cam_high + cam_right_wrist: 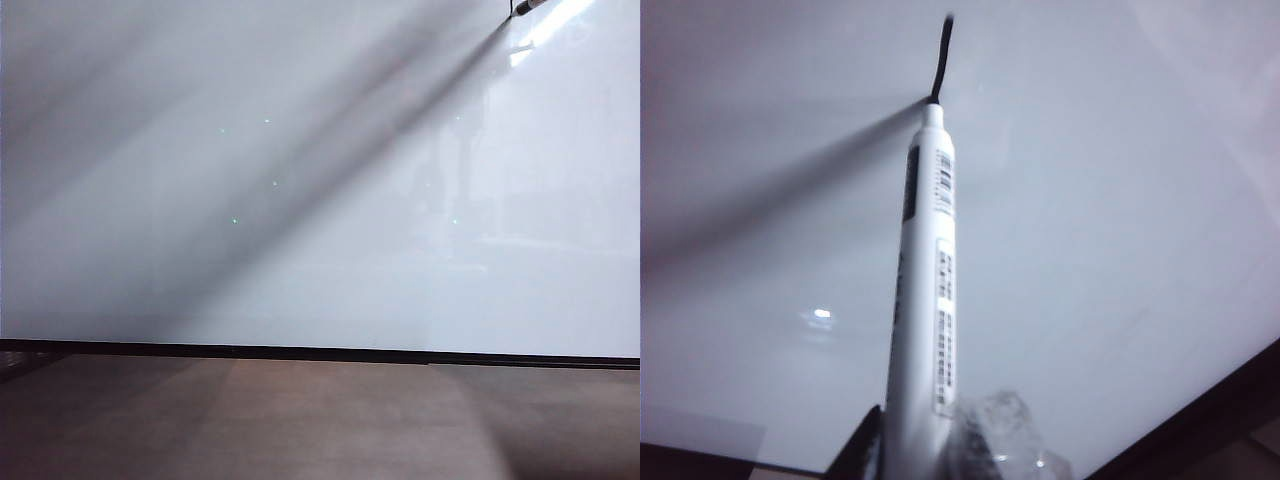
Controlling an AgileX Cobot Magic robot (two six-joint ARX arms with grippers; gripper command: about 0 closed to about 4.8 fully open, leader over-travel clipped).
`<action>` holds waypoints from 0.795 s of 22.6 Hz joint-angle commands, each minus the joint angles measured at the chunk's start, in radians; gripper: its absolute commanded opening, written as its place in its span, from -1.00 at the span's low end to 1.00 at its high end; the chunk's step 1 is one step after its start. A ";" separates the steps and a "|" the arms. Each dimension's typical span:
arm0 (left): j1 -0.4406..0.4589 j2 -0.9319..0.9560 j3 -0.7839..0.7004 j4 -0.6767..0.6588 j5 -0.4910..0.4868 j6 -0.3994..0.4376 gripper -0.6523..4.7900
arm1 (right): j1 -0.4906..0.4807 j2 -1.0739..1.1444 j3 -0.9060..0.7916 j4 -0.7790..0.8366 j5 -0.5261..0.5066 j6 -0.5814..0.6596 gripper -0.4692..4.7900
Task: Reach to the right to find the marker pen, pick it up, and write the number 1 on the whiteboard.
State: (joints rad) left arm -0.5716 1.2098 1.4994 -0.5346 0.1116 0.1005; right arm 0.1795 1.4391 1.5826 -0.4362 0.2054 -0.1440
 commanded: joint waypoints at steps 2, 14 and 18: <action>-0.001 -0.005 0.007 -0.003 -0.003 0.004 -0.78 | -0.002 0.015 -0.002 -0.017 0.025 0.002 -0.84; -0.001 -0.005 0.007 -0.010 -0.003 0.004 -0.78 | -0.002 0.043 -0.002 -0.058 0.024 0.009 -0.84; -0.001 -0.005 0.007 -0.010 -0.004 0.005 -0.78 | -0.002 0.052 -0.002 -0.066 0.022 0.009 -0.84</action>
State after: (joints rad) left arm -0.5713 1.2091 1.4994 -0.5514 0.1089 0.1005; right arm 0.1795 1.4845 1.5784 -0.5224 0.2245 -0.1406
